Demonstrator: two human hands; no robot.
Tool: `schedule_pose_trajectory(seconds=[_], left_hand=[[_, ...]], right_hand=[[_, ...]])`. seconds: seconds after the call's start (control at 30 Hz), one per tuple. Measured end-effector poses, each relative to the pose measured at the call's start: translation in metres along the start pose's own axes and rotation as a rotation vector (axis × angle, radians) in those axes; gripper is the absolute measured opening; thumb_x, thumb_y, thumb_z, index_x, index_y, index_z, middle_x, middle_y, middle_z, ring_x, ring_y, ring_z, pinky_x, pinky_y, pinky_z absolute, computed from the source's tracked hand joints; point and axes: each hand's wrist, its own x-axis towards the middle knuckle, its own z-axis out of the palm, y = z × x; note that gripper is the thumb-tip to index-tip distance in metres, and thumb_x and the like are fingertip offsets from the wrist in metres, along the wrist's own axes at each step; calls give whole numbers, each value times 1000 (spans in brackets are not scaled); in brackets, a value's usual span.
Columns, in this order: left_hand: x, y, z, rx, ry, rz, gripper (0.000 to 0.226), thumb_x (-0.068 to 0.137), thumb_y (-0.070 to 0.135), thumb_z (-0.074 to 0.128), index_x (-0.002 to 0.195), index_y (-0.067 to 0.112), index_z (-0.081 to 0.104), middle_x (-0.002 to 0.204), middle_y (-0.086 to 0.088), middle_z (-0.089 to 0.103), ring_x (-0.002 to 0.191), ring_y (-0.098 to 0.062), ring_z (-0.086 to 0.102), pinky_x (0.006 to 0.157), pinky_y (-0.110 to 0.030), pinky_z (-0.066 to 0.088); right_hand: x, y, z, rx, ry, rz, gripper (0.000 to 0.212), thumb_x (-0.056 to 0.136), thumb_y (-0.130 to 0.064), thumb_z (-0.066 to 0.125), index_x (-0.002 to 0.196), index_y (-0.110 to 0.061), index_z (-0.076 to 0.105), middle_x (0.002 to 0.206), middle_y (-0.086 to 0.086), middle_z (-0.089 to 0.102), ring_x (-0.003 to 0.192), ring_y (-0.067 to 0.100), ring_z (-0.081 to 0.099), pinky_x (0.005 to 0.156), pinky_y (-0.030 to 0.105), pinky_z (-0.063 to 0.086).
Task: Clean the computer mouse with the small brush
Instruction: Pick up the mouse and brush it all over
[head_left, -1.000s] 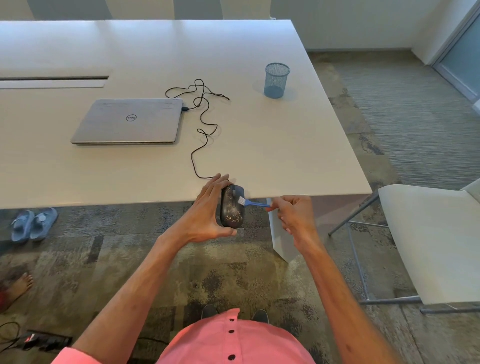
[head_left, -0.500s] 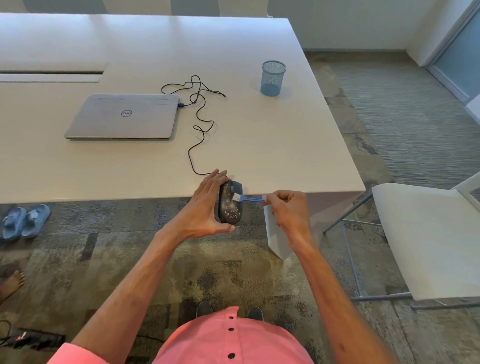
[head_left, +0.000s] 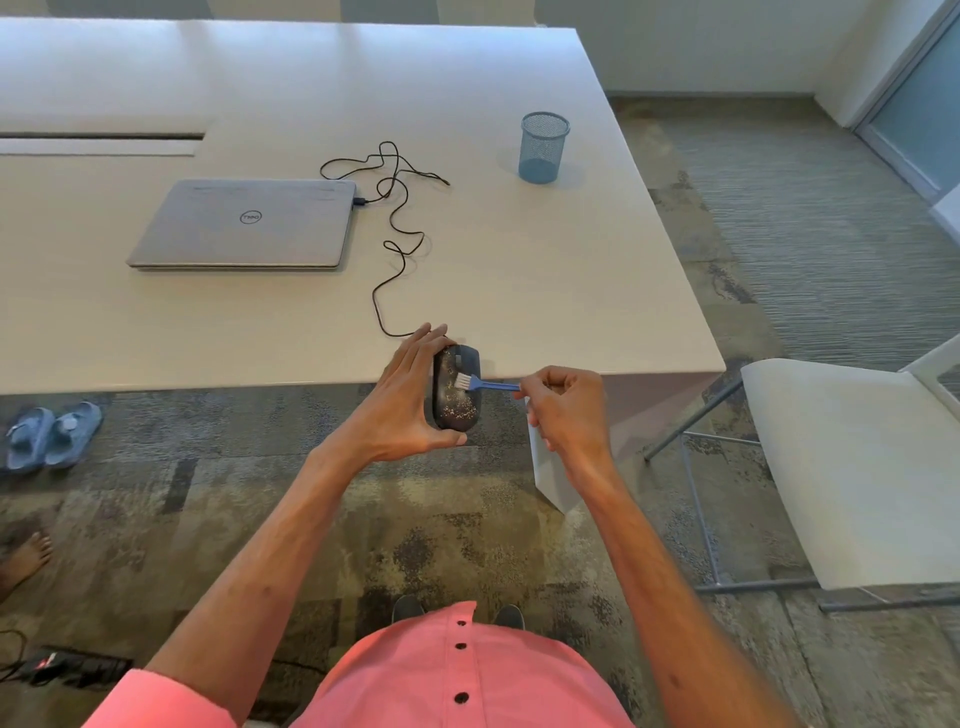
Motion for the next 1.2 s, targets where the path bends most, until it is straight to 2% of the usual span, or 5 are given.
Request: schedule_pose_trajectory(seconds=[0.17, 0.43, 0.6, 0.97, 1.2], left_hand=[[-4, -1, 2, 4, -11, -23, 133, 73, 60, 99, 175, 22, 23, 188, 9, 12, 177, -9, -3, 142, -43, 10], [-4, 3, 8, 17, -11, -11, 132, 74, 59, 98, 175, 22, 22, 189, 9, 12, 177, -8, -4, 142, -41, 10], [-5, 5, 7, 1, 0, -26, 133, 72, 66, 94, 175, 21, 23, 189, 7, 13, 176, -7, -4, 141, -40, 11], [-7, 5, 5, 25, 3, -36, 133, 71, 71, 88, 175, 22, 23, 188, 7, 14, 176, -8, -4, 142, -44, 13], [-5, 8, 4, 19, 30, -50, 136, 69, 72, 91, 176, 22, 24, 188, 9, 15, 176, -6, -4, 140, -41, 12]], right_hand=[[4, 9, -12, -54, 80, 6, 26, 98, -13, 74, 73, -13, 82, 44, -17, 55, 40, -2, 45, 49, 8, 40], [-10, 8, -5, 10, -46, -85, 28, 98, -12, 73, 72, -19, 80, 48, -8, 58, 46, 9, 46, 54, 18, 44], [-11, 21, -8, -83, -4, -67, 29, 98, -15, 75, 70, -22, 80, 44, -19, 52, 40, 3, 38, 48, 10, 33], [-18, 16, -1, 39, -12, -138, 23, 96, -20, 74, 75, -26, 80, 50, -12, 60, 46, 6, 49, 56, 19, 48], [-20, 30, -7, -147, 41, -136, 27, 97, -22, 75, 71, -28, 78, 54, -14, 63, 48, 3, 46, 53, 11, 41]])
